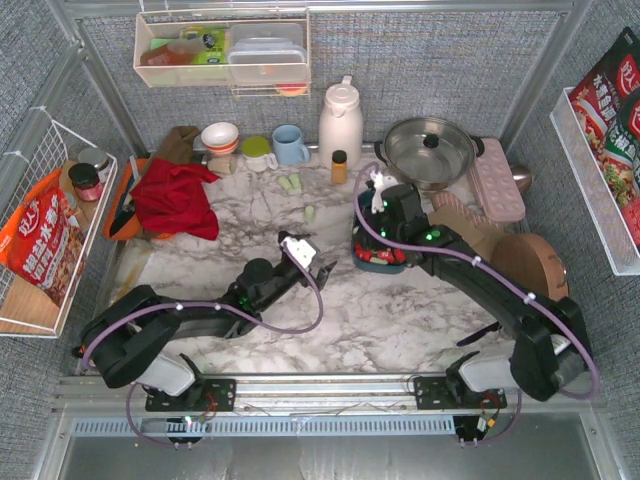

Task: Mix the coffee capsules in the storage basket

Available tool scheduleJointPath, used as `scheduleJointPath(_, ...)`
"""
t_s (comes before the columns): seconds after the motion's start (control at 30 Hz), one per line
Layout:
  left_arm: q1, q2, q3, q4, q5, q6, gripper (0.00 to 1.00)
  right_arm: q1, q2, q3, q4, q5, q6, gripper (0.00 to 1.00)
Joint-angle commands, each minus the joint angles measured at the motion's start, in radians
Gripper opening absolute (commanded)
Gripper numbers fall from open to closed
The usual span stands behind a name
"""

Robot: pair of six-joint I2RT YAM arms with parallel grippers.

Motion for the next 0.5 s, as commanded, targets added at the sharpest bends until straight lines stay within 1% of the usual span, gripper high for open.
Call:
scheduleJointPath(0.0,0.000,-0.043,-0.038,0.010,-0.183,-0.038,0.99,-0.069,0.104,0.059,0.065,0.212,0.023,0.10)
scheduleJointPath(0.13,0.000,-0.105,-0.063,-0.064,-0.304,-0.087,0.99,-0.133,0.268,0.137,0.128,0.232,0.032,0.12)
scheduleJointPath(0.23,0.000,-0.158,-0.084,-0.112,-0.322,-0.092,0.99,-0.161,0.411,0.256,0.108,0.169,0.042,0.18)
scheduleJointPath(0.33,0.001,-0.211,-0.104,-0.154,-0.336,-0.095,0.99,-0.168,0.548,0.373,0.088,0.151,0.042,0.23)
scheduleJointPath(0.4,0.001,-0.238,-0.124,-0.162,-0.355,-0.106,0.99,-0.169,0.607,0.423,0.074,0.151,0.037,0.29)
scheduleJointPath(0.47,0.003,-0.261,-0.133,-0.182,-0.389,-0.136,0.99,-0.170,0.639,0.456,0.046,0.161,0.032,0.38)
